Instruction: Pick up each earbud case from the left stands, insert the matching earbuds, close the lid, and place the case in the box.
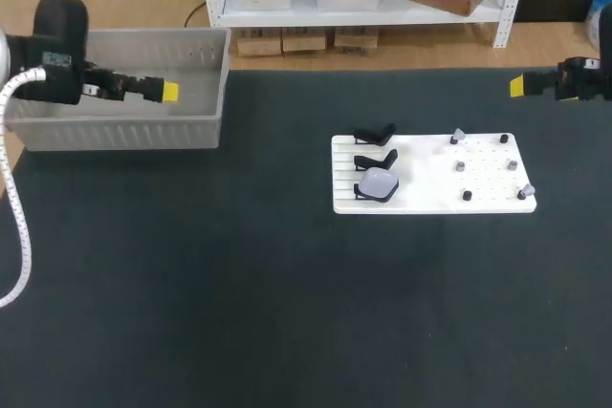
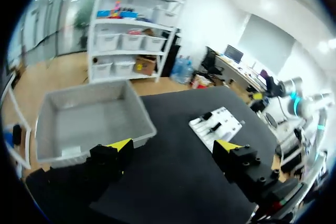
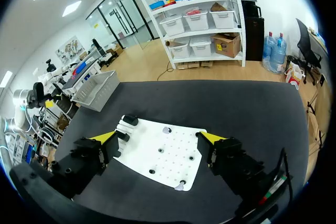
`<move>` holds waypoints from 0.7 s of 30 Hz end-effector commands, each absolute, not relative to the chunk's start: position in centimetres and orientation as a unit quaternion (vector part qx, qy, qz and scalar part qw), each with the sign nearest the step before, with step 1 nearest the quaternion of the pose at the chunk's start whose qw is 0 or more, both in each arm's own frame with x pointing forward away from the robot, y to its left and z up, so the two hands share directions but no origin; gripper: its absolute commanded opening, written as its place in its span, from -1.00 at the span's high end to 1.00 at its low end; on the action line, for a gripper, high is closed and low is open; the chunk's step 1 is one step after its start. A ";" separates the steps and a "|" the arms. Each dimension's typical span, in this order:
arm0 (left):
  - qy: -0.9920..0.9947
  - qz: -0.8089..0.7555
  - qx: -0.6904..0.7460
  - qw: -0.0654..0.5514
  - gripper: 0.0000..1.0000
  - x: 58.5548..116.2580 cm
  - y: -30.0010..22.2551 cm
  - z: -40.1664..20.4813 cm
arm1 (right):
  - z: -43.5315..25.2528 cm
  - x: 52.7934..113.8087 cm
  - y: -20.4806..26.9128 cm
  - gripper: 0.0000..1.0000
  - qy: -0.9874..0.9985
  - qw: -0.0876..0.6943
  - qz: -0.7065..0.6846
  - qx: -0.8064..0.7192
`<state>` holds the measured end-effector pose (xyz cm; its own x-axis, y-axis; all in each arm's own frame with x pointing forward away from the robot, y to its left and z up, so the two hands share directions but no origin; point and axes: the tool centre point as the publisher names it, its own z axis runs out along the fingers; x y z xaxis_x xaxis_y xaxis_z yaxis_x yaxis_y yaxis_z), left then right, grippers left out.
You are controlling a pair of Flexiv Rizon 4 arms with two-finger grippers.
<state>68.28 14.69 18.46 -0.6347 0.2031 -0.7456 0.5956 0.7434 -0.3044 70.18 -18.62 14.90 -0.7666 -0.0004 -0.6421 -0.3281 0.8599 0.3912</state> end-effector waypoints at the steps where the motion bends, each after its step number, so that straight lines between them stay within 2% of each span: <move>1: 0.727 -0.403 0.396 0.391 -1.00 67.1 14.1 18.6 | 14.9 70.1 -18.6 -1.00 0.907 0.329 0.248 -0.090; 10: 0.647 -0.420 0.521 0.367 -1.00 65.8 10.8 18.4 | 14.9 70.1 -18.6 -1.00 0.907 0.329 0.248 -0.090; 21: 0.647 -0.420 0.521 0.367 -1.00 65.8 10.8 18.4 | 14.9 70.1 -18.6 -1.00 0.907 0.329 0.248 -0.090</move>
